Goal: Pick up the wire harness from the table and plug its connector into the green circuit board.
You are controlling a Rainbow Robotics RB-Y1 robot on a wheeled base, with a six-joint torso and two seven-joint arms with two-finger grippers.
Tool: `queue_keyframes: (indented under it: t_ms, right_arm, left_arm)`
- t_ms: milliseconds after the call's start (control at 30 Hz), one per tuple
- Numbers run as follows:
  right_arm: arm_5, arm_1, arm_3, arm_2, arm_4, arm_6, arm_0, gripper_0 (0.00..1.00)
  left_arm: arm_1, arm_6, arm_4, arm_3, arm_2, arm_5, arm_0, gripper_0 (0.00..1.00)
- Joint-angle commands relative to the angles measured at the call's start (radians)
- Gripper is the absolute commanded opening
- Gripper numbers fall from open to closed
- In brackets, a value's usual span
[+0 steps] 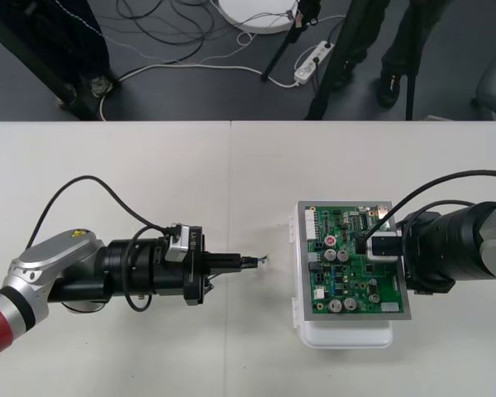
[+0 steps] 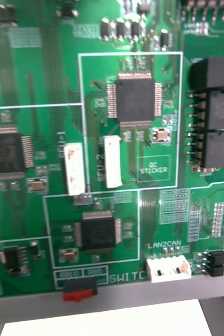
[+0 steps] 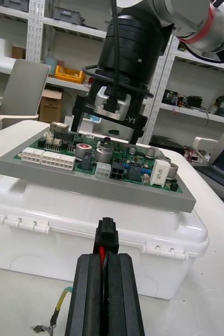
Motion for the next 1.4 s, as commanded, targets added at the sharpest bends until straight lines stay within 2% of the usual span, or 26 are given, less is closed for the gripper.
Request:
queue_keyframes:
  t_ms: [33, 167, 733, 1400]
  right_arm:
    - [0.016, -0.021, -0.001, 0.008, 0.002, -0.016, -0.029, 1.00]
    - [0.017, -0.032, 0.001, 0.007, 0.002, -0.010, -0.027, 1.00]
    - [0.017, -0.042, -0.001, 0.008, -0.025, 0.008, -0.029, 1.00]
    - [-0.009, -0.041, 0.001, 0.008, -0.042, 0.036, -0.027, 1.00]
  left_arm:
    - [0.018, -0.113, -0.006, -0.033, 0.012, -0.076, 0.013, 0.00]
    - [-0.011, -0.110, -0.064, -0.033, 0.045, -0.083, 0.007, 0.00]
    - [-0.107, -0.093, -0.072, -0.033, 0.050, -0.043, 0.004, 0.00]
    - [-0.149, -0.090, -0.102, -0.033, 0.050, 0.061, -0.010, 0.00]
